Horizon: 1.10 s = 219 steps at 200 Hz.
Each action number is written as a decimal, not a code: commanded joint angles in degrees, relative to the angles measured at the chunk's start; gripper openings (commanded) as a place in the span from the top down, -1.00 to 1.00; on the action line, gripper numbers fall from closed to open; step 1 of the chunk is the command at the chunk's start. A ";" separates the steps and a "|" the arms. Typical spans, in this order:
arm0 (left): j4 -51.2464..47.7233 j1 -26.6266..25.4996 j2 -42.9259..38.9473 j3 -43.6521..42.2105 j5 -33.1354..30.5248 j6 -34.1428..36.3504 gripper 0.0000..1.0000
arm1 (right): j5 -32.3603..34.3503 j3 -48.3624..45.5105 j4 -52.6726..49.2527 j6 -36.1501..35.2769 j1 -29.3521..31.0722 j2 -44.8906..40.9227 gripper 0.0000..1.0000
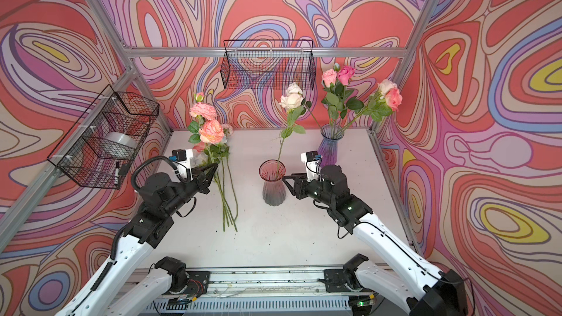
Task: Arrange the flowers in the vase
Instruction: 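Carry the pink rose over the pink-grey vase with the left gripper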
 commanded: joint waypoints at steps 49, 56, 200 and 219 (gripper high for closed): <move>16.14 -8.37 6.92 13.70 1.89 12.49 1.00 | 0.45 -0.76 0.30 -1.73 0.15 -1.80 -0.03; 16.77 -9.37 8.32 15.14 1.84 13.78 1.00 | 1.24 -0.85 0.12 -1.59 0.15 -2.13 -0.03; 25.24 -17.87 35.27 29.40 -2.69 10.97 1.00 | 12.63 -1.20 -5.17 -2.66 0.15 -5.91 -0.04; 27.16 -19.01 36.44 25.86 -4.73 9.95 1.00 | 13.26 -1.64 -4.98 -2.67 0.15 -6.00 -0.05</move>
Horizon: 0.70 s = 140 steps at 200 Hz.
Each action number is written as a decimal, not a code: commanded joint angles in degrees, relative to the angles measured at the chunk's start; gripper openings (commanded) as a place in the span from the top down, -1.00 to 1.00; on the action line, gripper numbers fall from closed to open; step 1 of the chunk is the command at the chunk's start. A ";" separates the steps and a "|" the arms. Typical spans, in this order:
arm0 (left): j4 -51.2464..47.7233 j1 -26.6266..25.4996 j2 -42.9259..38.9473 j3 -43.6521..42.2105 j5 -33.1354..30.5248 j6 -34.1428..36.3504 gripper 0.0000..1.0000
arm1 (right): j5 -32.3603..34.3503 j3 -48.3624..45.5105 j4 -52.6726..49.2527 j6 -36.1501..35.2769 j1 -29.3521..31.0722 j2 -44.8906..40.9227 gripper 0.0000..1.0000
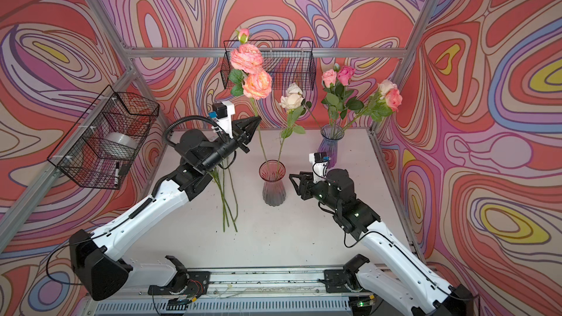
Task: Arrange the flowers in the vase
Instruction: 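Carry the pink rose over the pink-grey vase with the left gripper, then lower the pink rose stem into the vase and open the left gripper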
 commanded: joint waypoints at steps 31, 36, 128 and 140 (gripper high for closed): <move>10.85 -2.37 2.06 -10.20 -7.03 -5.30 1.00 | 2.21 -1.38 -0.56 -0.79 0.15 0.20 -0.05; 11.75 -2.49 2.34 -11.30 -7.56 -6.25 1.00 | 2.12 -1.47 -0.31 -0.66 0.19 0.50 -0.05; 14.87 -3.12 6.06 -16.58 -10.70 -10.12 0.63 | 1.23 -0.99 -0.27 0.29 0.15 2.30 -0.05; 14.22 -3.12 6.15 -16.71 -10.30 -9.98 0.51 | 1.64 -1.07 -0.41 0.40 0.15 2.09 -0.05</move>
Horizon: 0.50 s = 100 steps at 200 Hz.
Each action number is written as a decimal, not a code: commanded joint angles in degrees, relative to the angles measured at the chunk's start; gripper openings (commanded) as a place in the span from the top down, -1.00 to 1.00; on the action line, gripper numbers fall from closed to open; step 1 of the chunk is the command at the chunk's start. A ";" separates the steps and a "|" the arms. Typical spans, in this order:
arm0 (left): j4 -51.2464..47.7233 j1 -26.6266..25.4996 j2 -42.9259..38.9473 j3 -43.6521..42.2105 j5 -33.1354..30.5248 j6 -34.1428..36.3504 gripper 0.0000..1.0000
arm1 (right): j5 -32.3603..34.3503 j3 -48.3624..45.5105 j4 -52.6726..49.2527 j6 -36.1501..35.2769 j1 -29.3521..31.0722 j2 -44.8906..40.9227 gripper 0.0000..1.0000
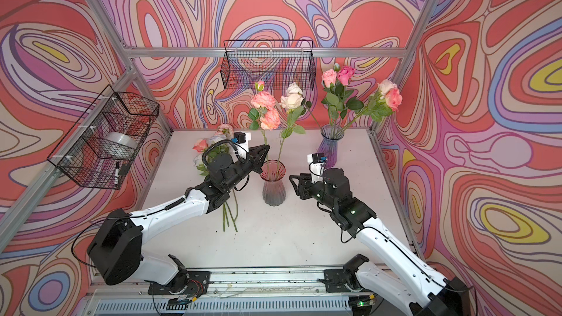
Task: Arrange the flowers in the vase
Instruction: 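Lower the pink rose stem into the vase and open the left gripper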
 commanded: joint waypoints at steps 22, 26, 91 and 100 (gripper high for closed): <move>1.86 -0.44 0.25 -1.14 0.57 -1.27 0.45 | 0.27 -0.64 0.69 0.62 0.15 -0.26 -0.05; 2.05 -0.44 0.04 -1.45 0.67 -1.41 0.45 | 0.16 -0.43 0.59 0.61 0.17 -0.19 -0.05; 0.59 -0.43 -6.66 -6.34 -0.01 -0.49 0.40 | 0.02 0.13 0.05 0.48 0.16 -0.28 -0.05; -1.34 -0.44 -8.50 -6.52 -0.08 0.11 0.37 | -0.24 0.30 0.07 0.44 0.15 -0.18 -0.05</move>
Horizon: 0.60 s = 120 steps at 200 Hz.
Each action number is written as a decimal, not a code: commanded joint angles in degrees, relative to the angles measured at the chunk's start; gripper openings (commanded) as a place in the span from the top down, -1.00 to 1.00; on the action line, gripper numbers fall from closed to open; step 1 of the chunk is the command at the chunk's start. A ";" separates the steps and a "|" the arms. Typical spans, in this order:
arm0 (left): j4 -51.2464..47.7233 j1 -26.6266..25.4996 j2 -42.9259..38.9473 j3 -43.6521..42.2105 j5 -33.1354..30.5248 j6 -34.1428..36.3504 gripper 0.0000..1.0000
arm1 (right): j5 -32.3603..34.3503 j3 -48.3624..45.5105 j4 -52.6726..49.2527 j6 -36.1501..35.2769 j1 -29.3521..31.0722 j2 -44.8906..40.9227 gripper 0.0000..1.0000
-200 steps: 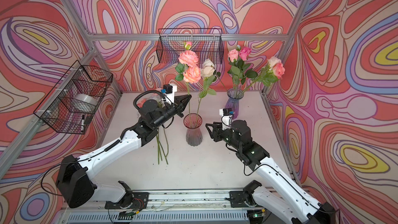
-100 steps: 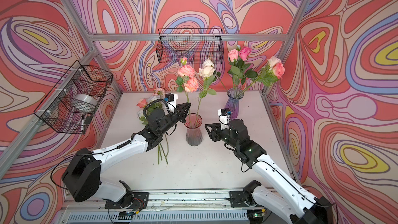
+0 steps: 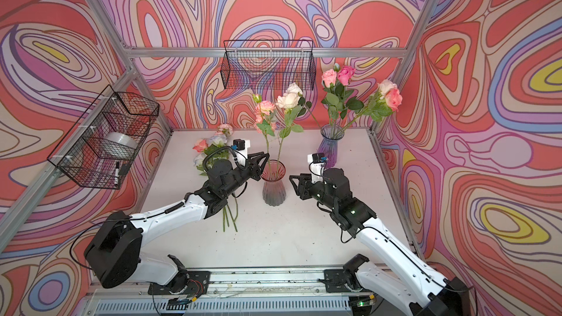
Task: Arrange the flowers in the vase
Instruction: 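Lower the pink rose stem into the vase and open the left gripper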
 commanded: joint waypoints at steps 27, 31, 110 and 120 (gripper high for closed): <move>-9.74 -0.38 -11.41 -0.45 -3.62 3.56 0.22 | -0.57 0.47 -0.14 -0.16 0.15 -0.10 -0.04; -11.23 -0.35 -12.23 -0.42 -4.72 3.86 0.20 | -0.57 0.37 -0.01 -0.05 0.16 -0.13 -0.04; -50.29 17.98 -8.84 2.42 -11.64 -16.46 0.30 | -0.97 -0.33 1.97 1.18 0.17 1.02 0.00; -51.94 19.73 -5.51 3.24 -9.80 -16.43 0.32 | -1.46 -0.68 2.81 1.82 0.15 1.22 0.01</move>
